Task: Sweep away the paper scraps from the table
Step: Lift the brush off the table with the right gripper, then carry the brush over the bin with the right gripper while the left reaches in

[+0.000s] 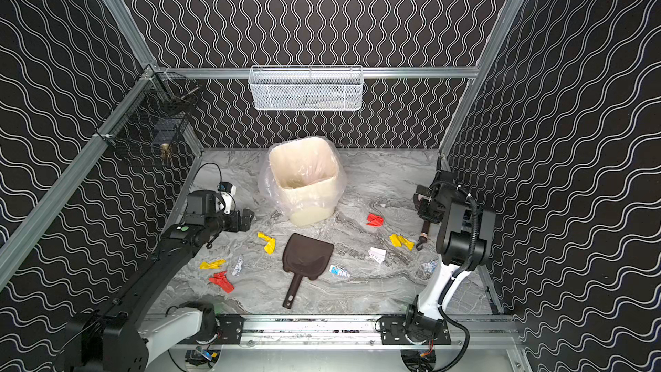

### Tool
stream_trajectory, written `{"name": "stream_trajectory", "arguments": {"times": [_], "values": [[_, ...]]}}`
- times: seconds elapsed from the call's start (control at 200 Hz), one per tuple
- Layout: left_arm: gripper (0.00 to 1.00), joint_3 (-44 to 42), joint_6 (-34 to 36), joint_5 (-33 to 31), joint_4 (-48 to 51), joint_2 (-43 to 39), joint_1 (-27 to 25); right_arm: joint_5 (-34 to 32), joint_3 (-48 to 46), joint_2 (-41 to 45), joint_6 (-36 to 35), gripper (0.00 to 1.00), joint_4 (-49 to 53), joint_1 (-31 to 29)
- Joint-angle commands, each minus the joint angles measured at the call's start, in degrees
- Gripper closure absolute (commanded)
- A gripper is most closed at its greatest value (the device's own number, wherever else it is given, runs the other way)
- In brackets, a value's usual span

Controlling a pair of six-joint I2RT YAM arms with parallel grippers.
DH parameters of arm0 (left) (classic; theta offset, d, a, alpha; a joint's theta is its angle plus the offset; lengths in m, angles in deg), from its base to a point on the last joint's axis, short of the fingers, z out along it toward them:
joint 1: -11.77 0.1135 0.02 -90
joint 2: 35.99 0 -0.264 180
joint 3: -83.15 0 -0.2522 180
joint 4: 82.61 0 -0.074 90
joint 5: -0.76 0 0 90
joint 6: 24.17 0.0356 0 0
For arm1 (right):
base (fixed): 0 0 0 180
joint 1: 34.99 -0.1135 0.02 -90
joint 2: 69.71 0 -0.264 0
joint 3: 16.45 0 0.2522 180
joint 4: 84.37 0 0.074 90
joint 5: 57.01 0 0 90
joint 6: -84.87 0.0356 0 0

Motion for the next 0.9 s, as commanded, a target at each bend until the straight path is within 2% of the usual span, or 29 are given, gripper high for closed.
{"name": "stream_trajectory", "arguments": {"times": [0.0,0.18,0.385,0.671,0.896], "values": [[0.01,1.96,-1.67,-1.07,0.86,-0.37,0.06,4.43,1.82,2.24,1.92,1.00,1.93,-0.17],[0.01,7.54,-3.50,-2.27,3.19,0.25,0.06,5.95,5.57,7.21,3.54,1.00,2.38,-0.77],[0.01,19.50,-2.28,-1.87,6.84,3.57,0.06,7.10,12.56,10.91,4.42,1.00,4.73,-4.06],[0.01,39.75,-0.96,8.32,10.97,12.28,-0.50,4.12,31.10,11.66,5.04,1.00,10.23,-15.94],[0.01,50.77,-2.39,16.45,11.34,19.32,-5.45,3.69,45.20,8.09,5.31,1.00,12.43,-26.68]]}}
